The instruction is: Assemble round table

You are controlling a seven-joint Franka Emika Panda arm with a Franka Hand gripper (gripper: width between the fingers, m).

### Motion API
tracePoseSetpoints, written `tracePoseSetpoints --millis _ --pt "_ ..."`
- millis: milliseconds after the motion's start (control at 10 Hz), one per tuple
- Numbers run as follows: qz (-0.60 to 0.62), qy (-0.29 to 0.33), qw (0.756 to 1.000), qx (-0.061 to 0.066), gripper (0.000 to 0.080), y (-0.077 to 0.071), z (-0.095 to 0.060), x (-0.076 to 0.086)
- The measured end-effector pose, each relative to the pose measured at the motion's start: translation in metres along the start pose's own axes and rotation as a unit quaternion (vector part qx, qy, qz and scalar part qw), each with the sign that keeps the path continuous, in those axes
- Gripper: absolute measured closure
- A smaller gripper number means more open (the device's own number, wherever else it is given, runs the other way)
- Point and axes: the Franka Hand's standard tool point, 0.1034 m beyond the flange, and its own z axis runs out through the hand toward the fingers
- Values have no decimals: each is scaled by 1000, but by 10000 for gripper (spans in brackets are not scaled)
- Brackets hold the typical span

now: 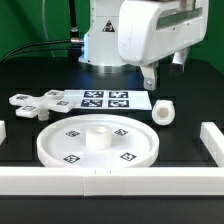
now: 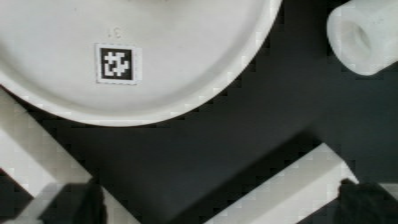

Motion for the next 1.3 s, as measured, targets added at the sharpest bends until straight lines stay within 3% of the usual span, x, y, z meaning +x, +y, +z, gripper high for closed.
tracePoseSetpoints --millis 500,700,900,1000,1300 --pt "-5 0 1000 0 150 1 2 -1" --pt "-63 5 998 -11 150 23 31 -46" --pt "-86 1 996 -6 150 44 55 -72" --pt "-88 1 996 -5 150 50 59 -76" --pt "-86 1 996 -4 150 49 60 -75"
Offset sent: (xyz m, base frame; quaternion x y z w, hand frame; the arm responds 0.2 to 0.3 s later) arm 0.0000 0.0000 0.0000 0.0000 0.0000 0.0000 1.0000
